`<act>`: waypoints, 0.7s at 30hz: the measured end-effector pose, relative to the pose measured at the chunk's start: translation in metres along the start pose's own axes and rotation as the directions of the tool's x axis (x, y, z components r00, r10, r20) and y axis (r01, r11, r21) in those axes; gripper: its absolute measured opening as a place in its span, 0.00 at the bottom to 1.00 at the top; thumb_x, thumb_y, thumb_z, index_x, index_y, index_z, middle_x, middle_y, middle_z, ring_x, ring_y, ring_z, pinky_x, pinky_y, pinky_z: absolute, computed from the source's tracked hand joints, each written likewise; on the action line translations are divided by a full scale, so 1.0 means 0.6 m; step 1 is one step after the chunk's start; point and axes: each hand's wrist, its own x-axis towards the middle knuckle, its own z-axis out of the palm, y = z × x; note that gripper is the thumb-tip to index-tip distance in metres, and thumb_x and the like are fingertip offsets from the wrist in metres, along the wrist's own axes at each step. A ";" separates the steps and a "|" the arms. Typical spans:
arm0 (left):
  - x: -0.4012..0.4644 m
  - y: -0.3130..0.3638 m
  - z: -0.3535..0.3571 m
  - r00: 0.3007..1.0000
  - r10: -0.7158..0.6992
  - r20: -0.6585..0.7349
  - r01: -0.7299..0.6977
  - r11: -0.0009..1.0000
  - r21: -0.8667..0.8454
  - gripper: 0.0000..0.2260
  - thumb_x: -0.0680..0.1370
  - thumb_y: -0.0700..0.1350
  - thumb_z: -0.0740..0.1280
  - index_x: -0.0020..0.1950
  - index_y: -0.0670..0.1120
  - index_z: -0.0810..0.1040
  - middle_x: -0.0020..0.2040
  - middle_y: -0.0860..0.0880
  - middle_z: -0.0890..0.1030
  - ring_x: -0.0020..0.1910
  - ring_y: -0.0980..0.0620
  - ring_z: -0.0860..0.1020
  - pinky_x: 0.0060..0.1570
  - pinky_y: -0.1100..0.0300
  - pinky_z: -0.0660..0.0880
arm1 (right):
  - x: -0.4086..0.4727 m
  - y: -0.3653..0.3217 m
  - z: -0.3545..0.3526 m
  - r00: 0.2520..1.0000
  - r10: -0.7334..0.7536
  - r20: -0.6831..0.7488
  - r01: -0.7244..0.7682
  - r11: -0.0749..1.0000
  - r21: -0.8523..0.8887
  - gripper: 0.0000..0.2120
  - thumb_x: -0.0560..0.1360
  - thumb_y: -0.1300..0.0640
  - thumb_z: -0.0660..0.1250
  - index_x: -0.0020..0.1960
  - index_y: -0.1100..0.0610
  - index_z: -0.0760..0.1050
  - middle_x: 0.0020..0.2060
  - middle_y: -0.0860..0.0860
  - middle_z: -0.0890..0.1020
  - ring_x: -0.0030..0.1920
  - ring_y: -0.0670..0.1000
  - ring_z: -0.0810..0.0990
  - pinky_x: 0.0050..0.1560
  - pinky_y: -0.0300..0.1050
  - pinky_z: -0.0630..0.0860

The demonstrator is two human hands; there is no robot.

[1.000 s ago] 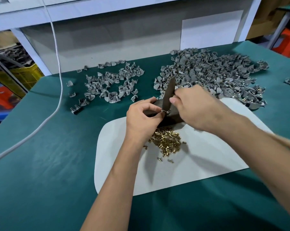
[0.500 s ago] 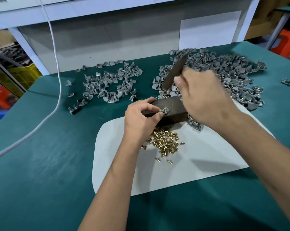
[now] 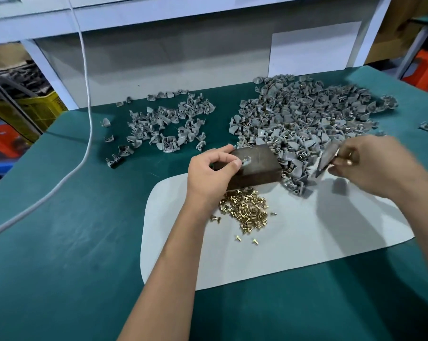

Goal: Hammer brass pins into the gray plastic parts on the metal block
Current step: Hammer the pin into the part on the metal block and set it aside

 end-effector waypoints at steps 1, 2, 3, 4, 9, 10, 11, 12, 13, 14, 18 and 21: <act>0.000 0.000 0.001 1.000 -0.001 0.000 0.001 1.000 -0.013 0.05 0.75 0.38 0.76 0.41 0.45 0.87 0.59 0.54 0.85 0.57 0.62 0.81 0.59 0.62 0.76 | -0.004 0.003 0.002 0.998 0.041 0.040 -0.039 0.999 -0.033 0.07 0.72 0.55 0.76 0.37 0.49 0.80 0.35 0.50 0.82 0.39 0.59 0.80 0.41 0.51 0.80; 0.001 0.000 0.002 1.000 0.001 0.000 -0.001 1.000 -0.020 0.05 0.75 0.38 0.76 0.40 0.45 0.87 0.59 0.54 0.85 0.56 0.62 0.82 0.58 0.63 0.76 | -0.006 0.006 0.004 0.994 0.067 0.082 -0.063 0.996 -0.056 0.08 0.71 0.54 0.77 0.36 0.49 0.80 0.34 0.52 0.83 0.38 0.59 0.80 0.39 0.49 0.79; 0.001 0.000 0.002 1.000 0.008 -0.001 -0.008 1.000 -0.021 0.05 0.75 0.38 0.75 0.41 0.45 0.86 0.59 0.54 0.85 0.55 0.63 0.82 0.57 0.64 0.76 | -0.007 0.006 0.007 0.991 0.076 0.110 -0.069 0.996 -0.063 0.09 0.71 0.54 0.77 0.34 0.50 0.79 0.35 0.53 0.83 0.38 0.58 0.80 0.39 0.48 0.78; 0.001 -0.001 0.003 1.000 0.019 -0.001 -0.019 1.000 -0.018 0.04 0.75 0.38 0.75 0.41 0.45 0.86 0.59 0.54 0.85 0.55 0.64 0.82 0.58 0.64 0.75 | -0.006 0.003 0.007 0.992 0.070 0.107 -0.063 0.996 -0.061 0.10 0.71 0.54 0.78 0.34 0.50 0.79 0.37 0.53 0.84 0.40 0.58 0.80 0.41 0.49 0.78; 0.001 -0.006 0.002 0.979 0.200 -0.042 -0.196 0.976 0.095 0.03 0.76 0.42 0.76 0.43 0.49 0.86 0.58 0.58 0.85 0.65 0.55 0.78 0.71 0.48 0.70 | -0.007 -0.078 0.019 0.974 -0.152 -0.170 0.200 0.926 0.320 0.08 0.74 0.52 0.76 0.53 0.48 0.83 0.42 0.46 0.85 0.43 0.49 0.83 0.46 0.43 0.79; 0.001 -0.005 0.002 0.970 0.240 -0.047 -0.234 0.966 0.107 0.03 0.76 0.42 0.76 0.43 0.49 0.86 0.57 0.58 0.85 0.66 0.53 0.78 0.70 0.47 0.70 | -0.011 -0.102 0.025 0.965 -0.213 -0.150 0.258 0.866 0.428 0.11 0.74 0.51 0.77 0.55 0.46 0.82 0.41 0.43 0.84 0.41 0.44 0.82 0.42 0.38 0.78; 0.001 -0.006 0.002 0.960 0.275 -0.049 -0.269 0.958 0.103 0.02 0.76 0.41 0.76 0.44 0.48 0.86 0.57 0.57 0.85 0.65 0.50 0.78 0.69 0.45 0.71 | -0.013 -0.122 0.033 0.950 -0.282 -0.134 0.311 0.814 0.490 0.13 0.73 0.51 0.77 0.57 0.45 0.82 0.41 0.42 0.84 0.41 0.41 0.82 0.41 0.34 0.77; 0.001 -0.006 0.003 0.953 0.301 -0.041 -0.297 0.951 0.092 0.02 0.76 0.40 0.76 0.44 0.47 0.86 0.56 0.56 0.86 0.63 0.49 0.79 0.67 0.44 0.72 | -0.013 -0.136 0.043 0.933 -0.335 -0.129 0.351 0.771 0.531 0.14 0.73 0.51 0.78 0.57 0.46 0.83 0.41 0.42 0.85 0.41 0.40 0.82 0.42 0.32 0.77; 0.001 -0.006 0.003 0.948 0.318 -0.028 -0.315 0.946 0.077 0.02 0.76 0.39 0.75 0.45 0.45 0.86 0.55 0.54 0.86 0.61 0.47 0.81 0.65 0.42 0.74 | -0.012 -0.145 0.051 0.919 -0.368 -0.142 0.380 0.730 0.568 0.14 0.73 0.52 0.78 0.58 0.48 0.83 0.42 0.43 0.85 0.42 0.40 0.83 0.45 0.32 0.77; 0.001 -0.006 0.003 0.947 0.322 -0.012 -0.321 0.945 0.057 0.02 0.76 0.38 0.75 0.45 0.44 0.86 0.54 0.53 0.86 0.59 0.47 0.82 0.63 0.42 0.75 | -0.010 -0.149 0.058 0.908 -0.383 -0.167 0.402 0.690 0.602 0.13 0.73 0.54 0.78 0.57 0.49 0.84 0.42 0.44 0.86 0.44 0.40 0.83 0.47 0.33 0.77; -0.001 -0.002 0.002 0.948 0.318 0.022 -0.317 0.948 -0.024 0.04 0.76 0.34 0.74 0.48 0.41 0.85 0.50 0.48 0.87 0.51 0.51 0.85 0.55 0.56 0.80 | -0.007 -0.149 0.079 0.890 -0.375 -0.258 0.445 0.599 0.666 0.10 0.72 0.58 0.78 0.52 0.49 0.85 0.37 0.39 0.85 0.41 0.40 0.84 0.44 0.28 0.73; -0.003 -0.002 0.003 0.931 0.361 0.061 -0.360 0.933 -0.028 0.06 0.74 0.35 0.76 0.50 0.39 0.85 0.48 0.45 0.86 0.49 0.47 0.86 0.54 0.51 0.82 | -0.011 -0.147 0.093 0.903 -0.366 -0.226 0.409 0.567 0.715 0.13 0.72 0.62 0.78 0.51 0.47 0.84 0.38 0.39 0.86 0.42 0.38 0.85 0.45 0.29 0.76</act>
